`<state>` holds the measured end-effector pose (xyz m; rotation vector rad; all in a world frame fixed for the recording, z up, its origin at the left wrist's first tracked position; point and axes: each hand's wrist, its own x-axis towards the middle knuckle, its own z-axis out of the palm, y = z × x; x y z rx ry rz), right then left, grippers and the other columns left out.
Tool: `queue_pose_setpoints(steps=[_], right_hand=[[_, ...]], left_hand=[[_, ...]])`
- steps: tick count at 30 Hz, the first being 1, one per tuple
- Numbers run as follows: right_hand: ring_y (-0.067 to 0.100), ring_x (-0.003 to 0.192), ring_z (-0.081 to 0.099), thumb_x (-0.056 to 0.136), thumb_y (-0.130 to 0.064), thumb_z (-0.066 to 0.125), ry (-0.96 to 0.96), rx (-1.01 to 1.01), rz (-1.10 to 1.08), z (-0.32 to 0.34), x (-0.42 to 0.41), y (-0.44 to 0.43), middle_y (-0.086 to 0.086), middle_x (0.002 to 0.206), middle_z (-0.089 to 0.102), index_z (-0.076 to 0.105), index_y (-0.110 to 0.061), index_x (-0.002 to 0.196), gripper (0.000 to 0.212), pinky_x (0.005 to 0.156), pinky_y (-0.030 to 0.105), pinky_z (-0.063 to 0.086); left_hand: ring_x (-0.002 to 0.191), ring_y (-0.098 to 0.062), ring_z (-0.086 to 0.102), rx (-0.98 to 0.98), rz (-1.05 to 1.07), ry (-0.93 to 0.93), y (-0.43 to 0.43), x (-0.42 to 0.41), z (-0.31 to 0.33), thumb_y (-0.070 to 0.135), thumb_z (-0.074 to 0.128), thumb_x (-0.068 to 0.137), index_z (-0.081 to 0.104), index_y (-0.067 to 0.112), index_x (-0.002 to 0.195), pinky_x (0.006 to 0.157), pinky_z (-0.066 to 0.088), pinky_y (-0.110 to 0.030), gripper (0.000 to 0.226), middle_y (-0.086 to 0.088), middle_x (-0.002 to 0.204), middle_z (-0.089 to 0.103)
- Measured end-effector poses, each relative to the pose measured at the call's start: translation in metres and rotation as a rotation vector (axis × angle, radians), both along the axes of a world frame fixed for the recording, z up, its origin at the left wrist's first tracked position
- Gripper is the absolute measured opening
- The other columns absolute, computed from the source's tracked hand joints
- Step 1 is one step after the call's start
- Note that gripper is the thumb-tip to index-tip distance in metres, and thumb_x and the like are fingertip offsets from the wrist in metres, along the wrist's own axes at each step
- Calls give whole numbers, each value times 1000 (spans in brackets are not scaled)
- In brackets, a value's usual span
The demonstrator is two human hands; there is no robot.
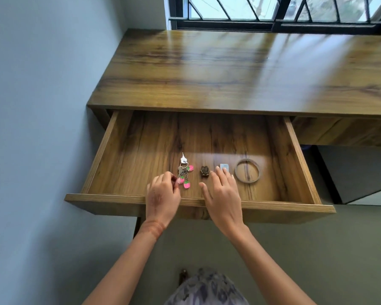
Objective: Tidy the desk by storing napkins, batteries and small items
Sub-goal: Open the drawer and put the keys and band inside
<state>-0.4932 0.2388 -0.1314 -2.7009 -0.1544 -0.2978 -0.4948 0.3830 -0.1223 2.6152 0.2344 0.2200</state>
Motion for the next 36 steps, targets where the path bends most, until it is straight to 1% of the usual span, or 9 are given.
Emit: queue_pose_setpoints(steps=[2,4,9,11,14,19,24,29,36], right_hand=[[31,133,37,94,-38,39,-35,-14,13,-6,-18,0,17,137,47,51,-1,127,51,112,43,27],[28,139,25,95,-41,34,-47,-28,29,-13,-34,-1,16,145,37,42,-1,133,56,115,42,19],[26,142,13,95,-43,34,-22,-133,37,-34,-62,-12,17,150,23,26,2,141,65,117,36,8],[27,142,13,94,-43,33,-13,-178,39,-38,-67,-14,18,151,22,23,3,141,67,118,35,5],[28,142,11,93,-43,33,-14,-237,53,-44,-68,-17,18,152,17,17,3,143,70,117,36,5],[25,144,-3,92,-49,27,-47,-308,99,-56,-66,-25,13,155,-8,0,-1,146,76,117,37,0],[25,143,-7,89,-55,25,-20,-324,87,-58,-52,-23,13,155,-13,-5,-1,145,83,116,37,-2],[27,143,-4,85,-60,29,34,-325,94,-55,-24,-21,15,155,-10,0,0,145,89,116,38,-1],[28,143,0,80,-63,40,53,-329,91,-49,25,-19,15,155,-7,0,0,146,100,115,39,0]], left_hand=[[103,-21,56,57,-49,-21,2,-15,-10,31,46,94,57,10,103,96,40,-35,25,-6,105,64],[124,-32,49,109,-71,-31,3,-28,-21,36,41,95,57,6,114,111,29,-46,38,-13,122,61],[142,-28,17,235,-168,2,9,-57,-36,53,9,95,39,4,137,117,8,-43,71,-13,149,33],[145,-25,2,273,-206,12,14,-64,-42,53,8,95,23,5,145,118,-1,-37,71,-12,154,18],[144,-27,-2,331,-228,45,16,-65,-45,55,9,94,10,5,147,116,-2,-37,73,-15,156,9],[144,-31,-3,371,-242,57,16,-63,-49,53,36,86,2,2,148,116,-4,-41,87,-15,157,-2],[144,-30,-4,339,-264,55,18,-51,-47,38,69,73,-2,3,148,115,-4,-40,108,-13,156,-6],[143,-29,-4,386,-255,88,17,-24,-42,32,80,58,4,1,147,115,-2,-39,121,-14,156,-7],[143,-31,-7,423,-253,124,18,26,-39,32,79,58,0,2,146,113,1,-41,123,-14,155,-8]])
